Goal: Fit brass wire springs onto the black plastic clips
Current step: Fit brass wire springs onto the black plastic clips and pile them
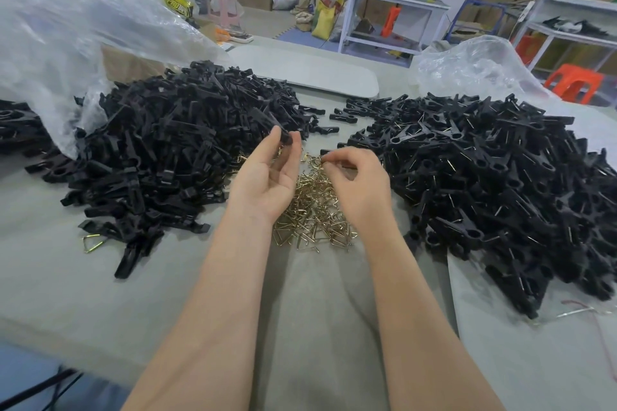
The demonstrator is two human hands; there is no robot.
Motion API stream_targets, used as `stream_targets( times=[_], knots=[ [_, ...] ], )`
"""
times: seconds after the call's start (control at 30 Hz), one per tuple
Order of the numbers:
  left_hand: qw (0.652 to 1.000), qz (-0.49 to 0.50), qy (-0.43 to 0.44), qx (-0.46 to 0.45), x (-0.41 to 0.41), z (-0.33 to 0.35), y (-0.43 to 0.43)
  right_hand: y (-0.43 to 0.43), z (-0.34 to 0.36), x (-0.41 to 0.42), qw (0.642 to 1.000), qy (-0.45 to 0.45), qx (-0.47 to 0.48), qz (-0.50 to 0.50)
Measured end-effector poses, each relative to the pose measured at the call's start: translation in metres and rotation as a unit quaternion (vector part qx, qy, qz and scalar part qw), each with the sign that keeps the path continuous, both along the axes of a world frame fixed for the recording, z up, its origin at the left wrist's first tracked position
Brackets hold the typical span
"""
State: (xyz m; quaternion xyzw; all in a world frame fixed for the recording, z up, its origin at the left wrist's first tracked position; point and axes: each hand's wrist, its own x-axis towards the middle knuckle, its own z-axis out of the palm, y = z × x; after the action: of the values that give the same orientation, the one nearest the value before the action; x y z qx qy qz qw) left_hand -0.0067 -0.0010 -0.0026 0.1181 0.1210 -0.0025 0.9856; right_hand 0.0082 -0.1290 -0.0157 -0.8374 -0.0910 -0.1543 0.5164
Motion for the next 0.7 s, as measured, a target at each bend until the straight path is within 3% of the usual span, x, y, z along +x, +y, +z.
stream_targets(
  times=[0.1,0.17,0.23,0.3,0.37,0.43,0.53,0.6,0.7],
  knots=[
    [0.994,0.011,0.018,0.109,0.004,-0.004,0.000,-0.002,0.002,-0.002,0.999,-0.032,-0.001,0.014],
    [0.986,0.021,0.010,0.163,0.005,-0.007,-0.001,0.000,-0.001,-0.004,0.999,-0.009,-0.044,0.028],
    [0.970,0.048,0.009,0.238,0.006,-0.007,-0.005,0.000,-0.001,-0.004,1.000,0.010,-0.016,0.008],
    [0.913,0.091,0.024,0.398,0.008,-0.010,-0.009,-0.004,0.002,0.000,0.999,0.016,0.025,-0.019],
    [0.815,0.121,0.024,0.566,0.009,-0.015,-0.012,-0.008,0.002,0.000,1.000,0.011,-0.008,-0.018],
    [0.748,0.131,0.013,0.650,0.009,-0.018,-0.014,-0.011,0.001,-0.001,0.999,0.000,-0.032,-0.012],
    [0.703,0.141,0.014,0.697,0.009,-0.020,-0.013,-0.017,0.004,0.001,0.999,0.009,0.020,-0.027],
    [0.679,0.135,0.008,0.721,0.009,-0.020,-0.015,-0.019,0.008,0.002,0.993,0.051,0.106,-0.025],
    [0.669,0.121,-0.002,0.733,0.008,-0.019,-0.017,-0.018,0.008,0.001,0.969,0.106,0.223,0.004]
  ],
)
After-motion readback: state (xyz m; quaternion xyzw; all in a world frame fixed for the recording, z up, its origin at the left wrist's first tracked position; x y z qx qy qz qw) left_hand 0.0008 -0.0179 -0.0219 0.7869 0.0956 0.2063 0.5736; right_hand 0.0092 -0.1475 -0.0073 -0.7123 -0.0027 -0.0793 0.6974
